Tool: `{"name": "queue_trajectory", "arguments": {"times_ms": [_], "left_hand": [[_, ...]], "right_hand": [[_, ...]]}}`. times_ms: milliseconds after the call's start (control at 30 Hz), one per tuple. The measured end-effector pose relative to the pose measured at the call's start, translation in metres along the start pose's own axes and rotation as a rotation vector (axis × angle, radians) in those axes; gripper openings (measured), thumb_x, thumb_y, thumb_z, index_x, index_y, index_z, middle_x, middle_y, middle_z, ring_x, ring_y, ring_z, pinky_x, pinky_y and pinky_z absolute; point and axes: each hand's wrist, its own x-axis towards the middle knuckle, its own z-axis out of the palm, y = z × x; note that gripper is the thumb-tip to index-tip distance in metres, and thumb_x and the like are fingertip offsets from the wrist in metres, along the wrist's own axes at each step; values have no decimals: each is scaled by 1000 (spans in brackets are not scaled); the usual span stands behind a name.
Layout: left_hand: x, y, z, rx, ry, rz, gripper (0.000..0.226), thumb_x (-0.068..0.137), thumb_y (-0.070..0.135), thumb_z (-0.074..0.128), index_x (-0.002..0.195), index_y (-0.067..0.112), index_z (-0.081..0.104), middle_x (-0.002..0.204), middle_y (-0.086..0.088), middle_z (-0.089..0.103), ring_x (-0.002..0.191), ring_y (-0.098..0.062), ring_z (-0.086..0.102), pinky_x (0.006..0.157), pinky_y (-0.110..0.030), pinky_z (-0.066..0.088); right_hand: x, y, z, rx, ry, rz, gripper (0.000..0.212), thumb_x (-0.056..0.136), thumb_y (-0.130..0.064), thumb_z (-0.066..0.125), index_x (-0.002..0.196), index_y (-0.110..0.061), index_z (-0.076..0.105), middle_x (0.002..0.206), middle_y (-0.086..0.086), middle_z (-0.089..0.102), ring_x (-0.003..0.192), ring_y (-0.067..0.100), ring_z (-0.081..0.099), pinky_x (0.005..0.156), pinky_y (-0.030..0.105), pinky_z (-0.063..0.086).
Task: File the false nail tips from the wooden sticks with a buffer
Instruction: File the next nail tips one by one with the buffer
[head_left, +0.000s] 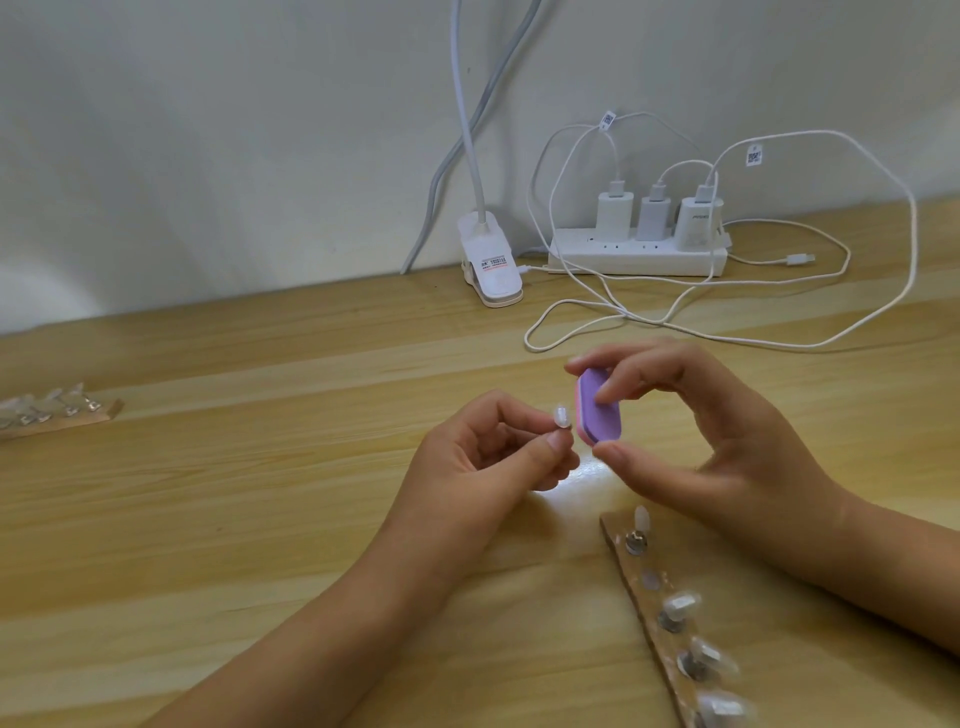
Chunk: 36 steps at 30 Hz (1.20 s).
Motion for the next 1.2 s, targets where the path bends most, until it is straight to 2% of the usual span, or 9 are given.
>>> {"name": "queue_trajectory", "arguments": {"times_ms": [133, 233, 300, 433, 600, 733, 833, 1033, 1200], "left_hand": [[0, 0, -1, 42, -26, 0, 3, 82, 9, 67, 82, 9, 64, 67, 0, 69, 62, -6, 62, 63, -15, 49], [0, 0, -1, 20, -20, -4, 3, 79, 16, 67, 76, 17, 66, 69, -3, 71, 66, -8, 65, 63, -15, 49], [-1, 0, -1, 8, -15, -8, 3, 76, 20, 68, 73, 22, 67, 71, -5, 71, 67, -9, 67, 64, -15, 50], [-1, 0, 0, 54, -33, -8, 12, 81, 20, 74, 72, 24, 67, 72, -6, 72, 69, -10, 67, 64, -16, 50], [-1, 0, 0, 56, -11, -35, 18, 84, 9, 68, 71, 21, 66, 69, -5, 72, 65, -8, 65, 63, -15, 49], [-1, 2, 2, 60, -31, -31, 11, 79, 16, 69, 70, 22, 65, 69, -6, 72, 66, -10, 67, 63, -15, 50], [-1, 0, -1, 50, -21, -17, 16, 84, 11, 70, 72, 21, 66, 71, -6, 72, 69, -10, 68, 63, -15, 50], [-4, 4, -1, 87, -2, 22, 8, 78, 26, 71, 85, 25, 73, 84, 6, 70, 75, -4, 62, 72, -17, 51], [-7, 6, 1, 60, 46, 50, 11, 74, 22, 77, 83, 25, 73, 87, 0, 75, 84, -8, 69, 72, -15, 51]], "right_hand": [[-2, -3, 2, -70, -70, -83, 31, 86, -29, 68, 114, -19, 58, 127, -5, 63, 119, 22, 59, 96, 37, 47], [1, 1, 1, -64, -40, 6, 33, 85, -26, 72, 115, -23, 60, 129, -8, 62, 122, 17, 58, 97, 30, 46], [2, 4, -1, -34, -4, 58, 32, 84, -25, 72, 114, -22, 61, 129, -9, 63, 123, 16, 57, 95, 31, 46], [1, 1, 1, -85, -20, -48, 31, 86, -25, 68, 115, -19, 60, 128, -4, 62, 123, 19, 57, 98, 30, 44], [4, 6, -3, -85, 23, 69, 31, 85, -25, 75, 112, -19, 62, 124, -8, 64, 118, 15, 58, 93, 33, 45], [2, 2, 0, -117, -31, -47, 30, 86, -28, 68, 114, -18, 62, 123, -4, 64, 118, 19, 59, 98, 25, 41], [5, 7, 0, -143, -19, 82, 29, 84, -28, 76, 110, -25, 62, 119, -8, 65, 111, 18, 59, 92, 21, 41], [9, 8, -3, 151, 40, 334, 25, 83, -33, 69, 107, -26, 67, 114, -6, 69, 110, 13, 63, 94, 31, 49], [15, 12, -9, 510, 83, 538, 21, 83, -37, 66, 102, -29, 69, 114, 0, 73, 104, 8, 66, 83, 24, 50]]}}
